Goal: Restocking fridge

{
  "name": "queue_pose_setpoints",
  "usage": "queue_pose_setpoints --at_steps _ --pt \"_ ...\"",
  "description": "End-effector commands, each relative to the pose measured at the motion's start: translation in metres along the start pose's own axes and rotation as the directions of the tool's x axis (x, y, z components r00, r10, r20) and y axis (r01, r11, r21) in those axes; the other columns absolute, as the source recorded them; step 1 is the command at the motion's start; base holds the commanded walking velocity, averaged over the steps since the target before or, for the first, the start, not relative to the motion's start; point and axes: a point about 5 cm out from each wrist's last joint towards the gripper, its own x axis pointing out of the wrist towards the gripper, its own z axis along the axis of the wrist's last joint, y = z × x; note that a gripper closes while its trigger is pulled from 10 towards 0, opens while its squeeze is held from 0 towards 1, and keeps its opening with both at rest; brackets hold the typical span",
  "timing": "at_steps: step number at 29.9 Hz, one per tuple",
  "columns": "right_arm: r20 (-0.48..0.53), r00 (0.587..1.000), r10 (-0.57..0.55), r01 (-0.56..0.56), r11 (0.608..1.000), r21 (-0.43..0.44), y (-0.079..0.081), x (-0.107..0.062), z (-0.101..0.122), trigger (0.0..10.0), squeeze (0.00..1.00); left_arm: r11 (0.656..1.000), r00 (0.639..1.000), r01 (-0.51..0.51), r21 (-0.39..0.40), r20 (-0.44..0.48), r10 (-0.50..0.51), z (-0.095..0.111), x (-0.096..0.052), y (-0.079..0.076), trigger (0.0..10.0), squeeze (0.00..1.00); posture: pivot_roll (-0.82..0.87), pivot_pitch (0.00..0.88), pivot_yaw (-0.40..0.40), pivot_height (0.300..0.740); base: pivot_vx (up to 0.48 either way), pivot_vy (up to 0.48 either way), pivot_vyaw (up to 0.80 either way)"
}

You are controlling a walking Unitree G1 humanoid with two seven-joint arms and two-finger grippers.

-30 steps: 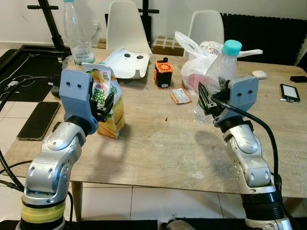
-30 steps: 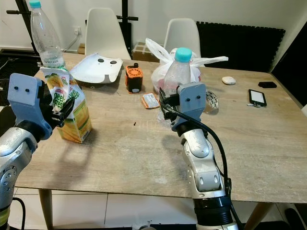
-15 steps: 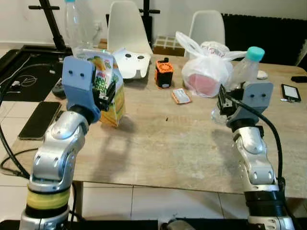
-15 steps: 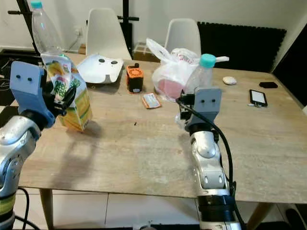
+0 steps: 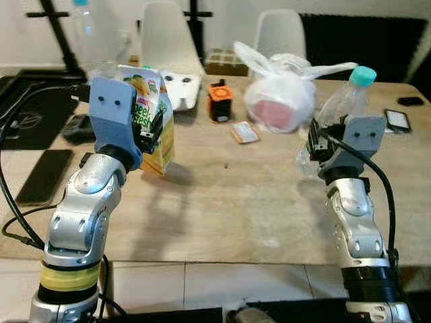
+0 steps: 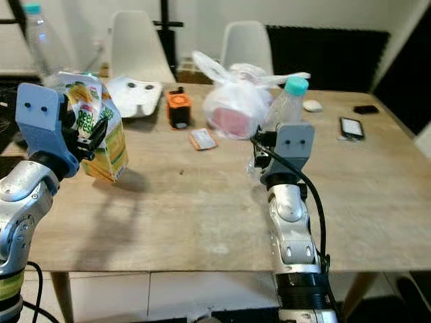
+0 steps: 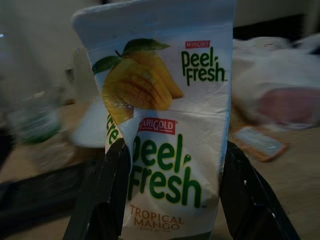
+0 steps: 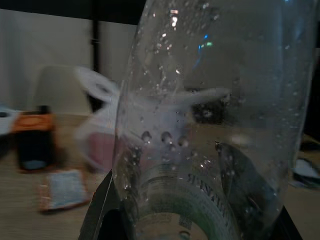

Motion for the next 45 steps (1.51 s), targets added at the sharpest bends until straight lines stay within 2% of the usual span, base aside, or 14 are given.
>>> queue_pose_setpoints --at_steps 1,27,35,45 --pt "0.016 1.0 -0.017 0.016 1.0 0.015 -0.003 0.002 0.003 10.0 0.0 1.0 0.999 0.011 0.001 0.035 -0.011 0.005 0.003 -0.004 10.0 0.0 0.05 0.008 -0.054 0.74 0.0 0.0 -0.77" --pt "0.013 1.0 0.015 -0.015 1.0 0.011 0.003 0.001 0.001 10.0 0.0 1.0 0.999 0.023 -0.015 0.035 -0.022 0.002 0.006 -0.01 10.0 0.0 0.05 0.001 -0.061 0.74 0.0 0.0 -0.77" --pt "-0.012 0.998 0.066 -0.066 0.998 0.021 0.02 -0.006 -0.007 10.0 0.0 0.997 0.997 0.071 -0.018 0.032 -0.071 -0.001 -0.001 -0.017 10.0 0.0 0.06 0.0 -0.065 0.74 0.0 0.0 -0.77" --pt "-0.006 0.999 0.046 -0.045 0.999 0.015 0.012 -0.001 -0.005 10.0 0.0 0.993 0.992 0.112 -0.036 0.059 -0.11 0.004 -0.001 -0.024 10.0 0.0 0.06 0.0 -0.063 0.74 0.0 0.0 -0.77"
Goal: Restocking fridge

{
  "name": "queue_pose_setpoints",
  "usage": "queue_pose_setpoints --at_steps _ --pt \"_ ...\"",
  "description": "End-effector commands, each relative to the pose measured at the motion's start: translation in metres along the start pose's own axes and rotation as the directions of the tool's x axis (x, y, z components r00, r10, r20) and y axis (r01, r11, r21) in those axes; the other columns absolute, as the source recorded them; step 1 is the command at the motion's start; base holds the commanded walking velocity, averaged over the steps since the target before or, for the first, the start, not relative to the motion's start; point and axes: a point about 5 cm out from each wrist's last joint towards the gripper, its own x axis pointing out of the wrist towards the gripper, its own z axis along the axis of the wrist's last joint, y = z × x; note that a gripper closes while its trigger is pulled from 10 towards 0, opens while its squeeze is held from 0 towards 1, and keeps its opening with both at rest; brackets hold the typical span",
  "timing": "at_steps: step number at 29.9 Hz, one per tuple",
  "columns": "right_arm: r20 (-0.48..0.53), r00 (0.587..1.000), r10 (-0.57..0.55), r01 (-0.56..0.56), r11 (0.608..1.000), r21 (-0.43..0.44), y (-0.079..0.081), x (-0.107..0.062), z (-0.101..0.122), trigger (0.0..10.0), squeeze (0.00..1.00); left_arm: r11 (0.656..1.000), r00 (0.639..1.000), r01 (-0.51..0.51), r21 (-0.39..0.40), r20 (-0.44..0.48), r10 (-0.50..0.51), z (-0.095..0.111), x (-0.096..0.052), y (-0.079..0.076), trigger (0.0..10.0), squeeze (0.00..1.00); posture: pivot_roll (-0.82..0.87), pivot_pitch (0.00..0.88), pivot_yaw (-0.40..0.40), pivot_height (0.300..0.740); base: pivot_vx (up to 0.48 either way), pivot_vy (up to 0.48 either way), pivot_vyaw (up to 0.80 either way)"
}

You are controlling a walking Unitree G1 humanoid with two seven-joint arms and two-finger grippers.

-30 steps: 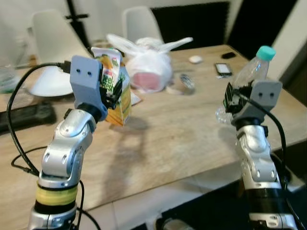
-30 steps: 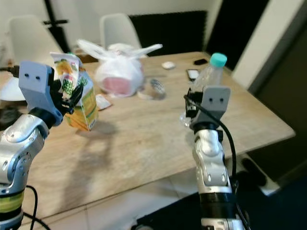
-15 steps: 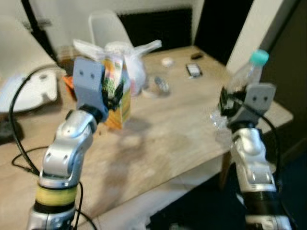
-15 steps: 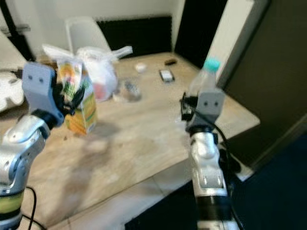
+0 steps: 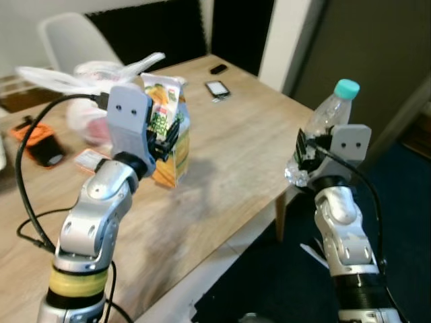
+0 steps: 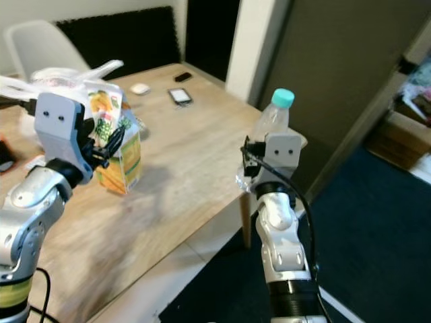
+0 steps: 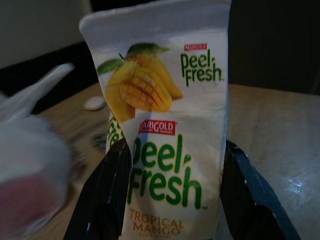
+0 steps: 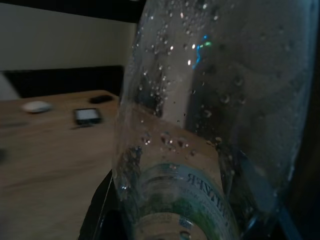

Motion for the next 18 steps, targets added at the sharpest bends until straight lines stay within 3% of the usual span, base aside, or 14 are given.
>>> queue_pose_setpoints --at_steps 1,4,9,11,12,14,15,18 --pt "0.018 0.999 -0.027 0.027 1.0 -0.008 -0.008 0.003 0.004 10.0 0.0 0.999 0.998 0.04 -0.008 0.048 -0.04 0.008 0.001 -0.009 10.0 0.0 0.06 0.0 -0.061 0.74 0.0 0.0 -0.77" --pt "0.02 0.999 -0.04 0.04 0.999 -0.011 -0.012 0.003 0.004 10.0 0.0 0.998 0.997 0.058 -0.01 0.045 -0.057 0.007 -0.001 -0.011 10.0 0.0 0.06 0.0 -0.055 0.74 0.0 0.0 -0.77" --pt "0.021 0.998 -0.055 0.056 0.998 -0.018 -0.018 0.004 0.004 10.0 0.0 0.996 0.987 0.042 -0.084 0.155 -0.029 0.035 0.0 0.012 10.0 0.0 0.06 0.0 -0.053 0.74 0.0 0.0 -0.77" --pt "0.021 0.998 -0.055 0.056 0.998 -0.018 -0.018 0.004 0.004 10.0 0.0 0.996 0.987 0.042 -0.084 0.155 -0.029 0.035 0.0 0.012 10.0 0.0 0.06 0.0 -0.053 0.74 0.0 0.0 -0.77" --pt "0.031 0.998 -0.062 0.062 0.998 -0.017 -0.018 0.005 0.006 10.0 0.0 1.0 0.986 0.006 -0.021 0.164 -0.003 0.042 0.004 0.026 10.0 0.0 0.07 0.0 -0.044 0.74 0.0 0.0 -0.77" --pt "0.033 0.997 -0.064 0.065 0.998 -0.015 -0.018 0.006 0.007 10.0 0.0 1.0 0.988 -0.005 0.026 0.152 0.001 0.04 0.005 0.027 10.0 0.0 0.07 0.0 -0.044 0.74 0.0 0.0 -0.77" --pt "0.032 0.997 -0.067 0.068 0.998 -0.013 -0.018 0.006 0.006 10.0 0.0 0.998 0.993 0.0 0.058 0.122 -0.007 0.033 0.007 0.024 10.0 0.0 0.06 0.0 -0.041 0.74 0.0 0.0 -0.77" --pt "0.031 0.997 -0.068 0.068 0.998 -0.009 -0.016 0.005 0.005 10.0 0.0 0.997 0.995 0.061 0.041 0.083 -0.064 0.019 0.007 0.002 10.0 0.0 0.06 0.0 -0.041 0.74 0.0 0.0 -0.77"
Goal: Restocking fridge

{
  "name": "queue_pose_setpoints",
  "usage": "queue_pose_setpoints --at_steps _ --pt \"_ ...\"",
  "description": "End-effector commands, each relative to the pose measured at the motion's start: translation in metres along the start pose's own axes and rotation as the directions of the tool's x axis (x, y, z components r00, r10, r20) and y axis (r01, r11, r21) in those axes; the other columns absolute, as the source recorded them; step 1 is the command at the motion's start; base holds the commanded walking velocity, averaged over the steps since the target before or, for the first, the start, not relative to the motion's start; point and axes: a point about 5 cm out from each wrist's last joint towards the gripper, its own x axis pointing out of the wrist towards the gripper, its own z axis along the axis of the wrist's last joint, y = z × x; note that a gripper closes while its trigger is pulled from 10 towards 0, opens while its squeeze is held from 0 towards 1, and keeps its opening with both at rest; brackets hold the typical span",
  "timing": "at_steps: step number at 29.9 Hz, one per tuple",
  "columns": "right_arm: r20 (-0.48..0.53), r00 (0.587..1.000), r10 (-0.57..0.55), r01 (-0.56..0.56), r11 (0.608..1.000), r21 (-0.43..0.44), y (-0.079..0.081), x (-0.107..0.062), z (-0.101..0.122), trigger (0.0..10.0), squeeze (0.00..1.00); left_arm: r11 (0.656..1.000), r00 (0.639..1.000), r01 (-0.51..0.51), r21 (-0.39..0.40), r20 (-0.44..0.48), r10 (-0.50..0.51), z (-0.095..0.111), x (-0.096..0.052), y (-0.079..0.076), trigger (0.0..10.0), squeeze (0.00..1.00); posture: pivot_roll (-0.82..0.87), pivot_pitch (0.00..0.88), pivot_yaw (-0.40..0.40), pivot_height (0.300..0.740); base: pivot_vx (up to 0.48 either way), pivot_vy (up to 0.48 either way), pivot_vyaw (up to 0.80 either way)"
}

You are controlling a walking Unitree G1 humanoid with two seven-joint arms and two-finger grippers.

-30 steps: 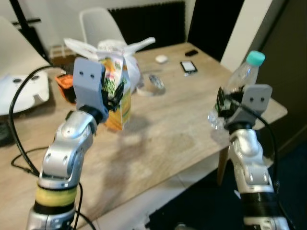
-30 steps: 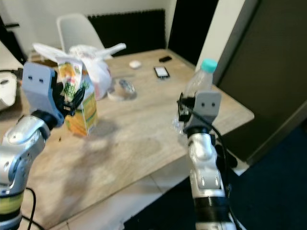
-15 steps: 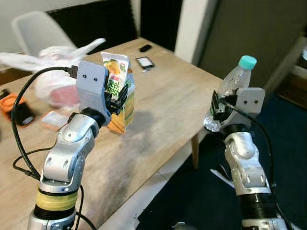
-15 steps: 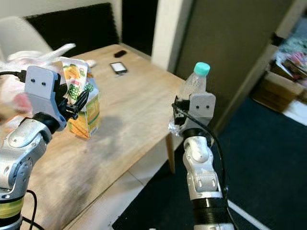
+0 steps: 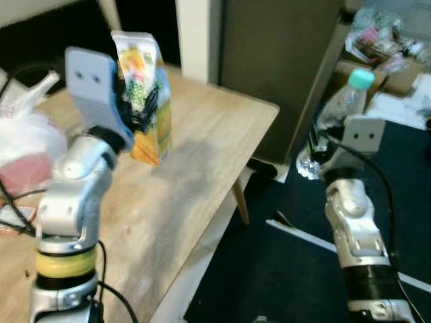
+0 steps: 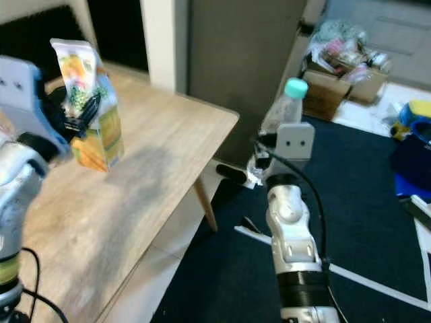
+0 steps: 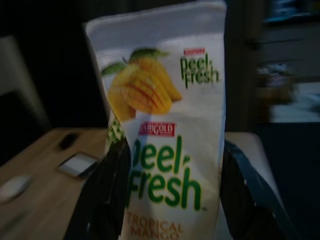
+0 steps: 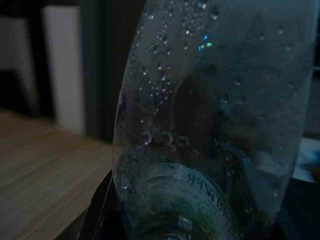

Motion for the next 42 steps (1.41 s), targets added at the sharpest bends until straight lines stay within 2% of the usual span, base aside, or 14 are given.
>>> queue_pose_setpoints --at_steps 1,7,11,15,21,31,42 --pt "-0.002 1.0 0.001 -0.001 1.0 0.006 0.002 -0.002 -0.003 10.0 0.0 0.999 0.999 0.052 -0.003 0.0 -0.052 -0.005 -0.002 -0.016 10.0 0.0 0.06 0.0 -0.042 0.74 0.0 0.0 -0.77" --pt "-0.003 1.0 -0.002 0.002 1.0 0.001 0.0 -0.003 -0.003 10.0 0.0 0.996 0.997 0.073 -0.047 0.007 -0.073 -0.008 0.0 -0.028 10.0 0.0 0.05 0.0 -0.046 0.74 0.0 0.0 -0.77" --pt "-0.005 0.999 -0.047 0.047 0.999 -0.018 -0.015 0.0 -0.003 10.0 0.0 0.988 0.996 0.086 -0.127 0.019 -0.085 -0.007 0.008 -0.032 10.0 0.0 0.05 0.0 -0.043 0.74 0.0 0.0 -0.76" --pt "-0.018 0.998 -0.067 0.067 0.997 -0.025 -0.021 -0.001 -0.008 10.0 0.0 0.987 0.995 0.098 -0.126 0.01 -0.098 -0.011 0.01 -0.035 10.0 0.0 0.05 0.0 -0.042 0.74 0.0 0.0 -0.76" --pt "-0.038 0.997 -0.069 0.068 0.997 -0.029 -0.02 -0.002 -0.015 10.0 0.0 0.988 0.996 0.085 -0.129 -0.017 -0.088 -0.022 0.01 -0.039 10.0 0.0 0.04 0.0 -0.049 0.74 0.0 0.0 -0.76" --pt "-0.039 0.997 -0.063 0.062 0.998 -0.031 -0.02 -0.001 -0.014 10.0 0.0 0.987 0.997 0.052 -0.15 -0.046 -0.059 -0.033 0.009 -0.04 10.0 0.0 0.04 0.013 -0.052 0.74 0.0 0.0 -0.74" --pt "-0.047 0.998 -0.049 0.048 0.999 -0.018 -0.013 -0.003 -0.018 10.0 0.0 0.983 0.997 0.017 -0.18 -0.077 -0.031 -0.047 0.008 -0.042 10.0 0.0 0.05 0.022 -0.052 0.74 0.0 0.0 -0.73"
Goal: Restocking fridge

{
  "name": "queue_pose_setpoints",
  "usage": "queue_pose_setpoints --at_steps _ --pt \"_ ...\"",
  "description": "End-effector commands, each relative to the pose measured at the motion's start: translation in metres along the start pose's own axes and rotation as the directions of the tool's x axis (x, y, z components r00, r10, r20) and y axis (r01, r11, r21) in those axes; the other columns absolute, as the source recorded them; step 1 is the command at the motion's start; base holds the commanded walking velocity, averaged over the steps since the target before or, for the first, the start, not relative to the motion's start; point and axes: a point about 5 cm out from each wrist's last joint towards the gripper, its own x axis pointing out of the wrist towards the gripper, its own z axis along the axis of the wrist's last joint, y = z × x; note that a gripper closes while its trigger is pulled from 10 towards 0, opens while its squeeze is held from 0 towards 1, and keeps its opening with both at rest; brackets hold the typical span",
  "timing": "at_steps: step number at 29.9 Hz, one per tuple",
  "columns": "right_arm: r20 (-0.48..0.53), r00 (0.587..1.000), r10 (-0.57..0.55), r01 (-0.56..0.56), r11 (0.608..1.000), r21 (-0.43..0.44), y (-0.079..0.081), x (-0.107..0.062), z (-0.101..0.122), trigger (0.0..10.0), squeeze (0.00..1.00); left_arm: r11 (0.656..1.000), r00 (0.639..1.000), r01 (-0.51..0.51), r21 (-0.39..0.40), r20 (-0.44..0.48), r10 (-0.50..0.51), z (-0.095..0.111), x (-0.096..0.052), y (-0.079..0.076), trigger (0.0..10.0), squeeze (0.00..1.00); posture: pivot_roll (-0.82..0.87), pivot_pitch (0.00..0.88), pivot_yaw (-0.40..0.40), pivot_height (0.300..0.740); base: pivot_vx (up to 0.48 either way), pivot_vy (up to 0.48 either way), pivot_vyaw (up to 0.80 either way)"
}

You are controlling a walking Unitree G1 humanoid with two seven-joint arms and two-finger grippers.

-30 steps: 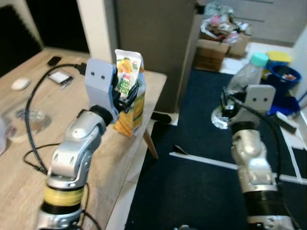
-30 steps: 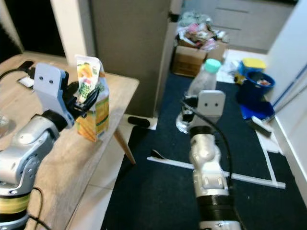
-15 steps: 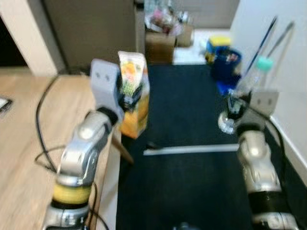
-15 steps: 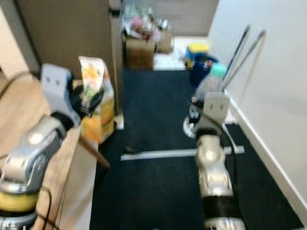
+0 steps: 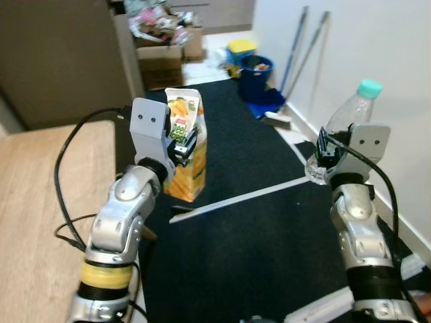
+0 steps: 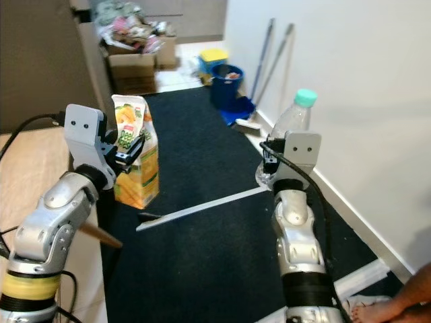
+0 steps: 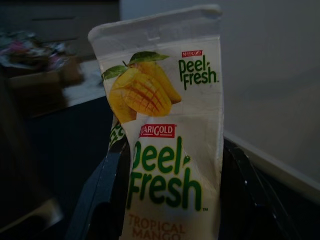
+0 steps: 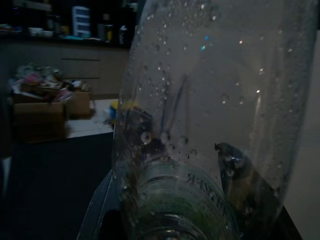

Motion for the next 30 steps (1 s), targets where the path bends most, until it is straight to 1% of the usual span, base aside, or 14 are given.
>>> queue_pose_setpoints --at_steps 1,16,20,21,23,24,25,26,27,28,29,30 --pt "-0.003 1.0 0.006 -0.006 1.0 0.002 0.002 -0.001 -0.002 10.0 0.0 1.0 1.0 -0.008 -0.002 0.007 0.008 -0.002 0.001 0.0 10.0 0.0 0.05 0.021 -0.053 0.74 0.0 0.0 -0.74" --pt "-0.003 1.0 0.018 -0.018 1.0 0.0 0.004 0.0 -0.003 10.0 0.0 1.0 1.0 -0.008 -0.008 0.012 0.008 -0.005 0.002 -0.002 10.0 0.0 0.05 0.013 -0.057 0.74 0.0 0.0 -0.75" --pt "-0.015 1.0 0.023 -0.023 1.0 -0.004 0.006 -0.002 -0.008 10.0 0.0 1.0 1.0 -0.011 -0.015 0.006 0.011 -0.009 0.001 -0.002 10.0 0.0 0.05 0.012 -0.059 0.74 0.0 0.0 -0.67" --pt "-0.027 0.999 0.027 -0.027 1.0 -0.012 0.006 -0.003 -0.012 10.0 0.0 1.0 1.0 -0.016 -0.018 0.001 0.016 -0.011 0.0 -0.001 10.0 0.0 0.05 0.012 -0.06 0.74 0.0 0.0 -0.52" --pt "-0.059 0.998 0.035 -0.037 0.999 -0.031 0.005 -0.006 -0.023 10.0 0.0 0.999 0.999 -0.036 -0.014 -0.014 0.036 -0.018 -0.002 0.0 10.0 0.0 0.05 0.011 -0.061 0.74 0.0 0.0 0.0" --pt "-0.059 0.998 0.035 -0.037 0.999 -0.031 0.005 -0.006 -0.023 10.0 0.0 0.999 0.999 -0.036 -0.014 -0.014 0.036 -0.018 -0.002 0.0 10.0 0.0 0.05 0.011 -0.061 0.74 0.0 0.0 0.0" --pt "-0.083 0.996 0.045 -0.049 0.998 -0.044 0.005 -0.009 -0.031 10.0 0.0 0.998 0.998 -0.061 0.006 -0.025 0.061 -0.023 -0.004 0.003 10.0 0.0 0.05 0.011 -0.061 0.74 0.0 0.0 0.0" --pt "-0.118 0.991 0.066 -0.074 0.995 -0.062 0.006 -0.014 -0.042 10.0 0.0 0.991 0.99 -0.129 0.044 -0.05 0.132 -0.032 -0.011 0.011 10.0 0.0 0.05 0.012 -0.059 0.74 0.0 0.0 0.0" --pt "-0.118 0.991 0.066 -0.074 0.995 -0.062 0.006 -0.014 -0.042 10.0 0.0 0.991 0.99 -0.129 0.044 -0.05 0.132 -0.032 -0.011 0.011 10.0 0.0 0.05 0.012 -0.059 0.74 0.0 0.0 0.0" --pt "-0.141 0.987 0.08 -0.091 0.993 -0.073 0.006 -0.017 -0.05 10.0 0.0 0.982 0.981 -0.176 0.073 -0.064 0.18 -0.038 -0.016 0.017 10.0 0.0 0.05 0.012 -0.059 0.74 0.0 0.0 0.0" --pt "-0.141 0.987 0.08 -0.091 0.993 -0.073 0.006 -0.017 -0.05 10.0 0.0 0.982 0.981 -0.176 0.073 -0.064 0.18 -0.038 -0.016 0.017 10.0 0.0 0.05 0.012 -0.059 0.74 0.0 0.0 0.0" --pt "-0.164 0.98 0.115 -0.13 0.988 -0.08 0.01 -0.023 -0.059 10.0 0.0 0.963 0.966 -0.237 0.127 -0.078 0.248 -0.044 -0.026 0.026 10.0 0.0 0.06 0.018 -0.055 0.74 0.0 0.0 0.0"
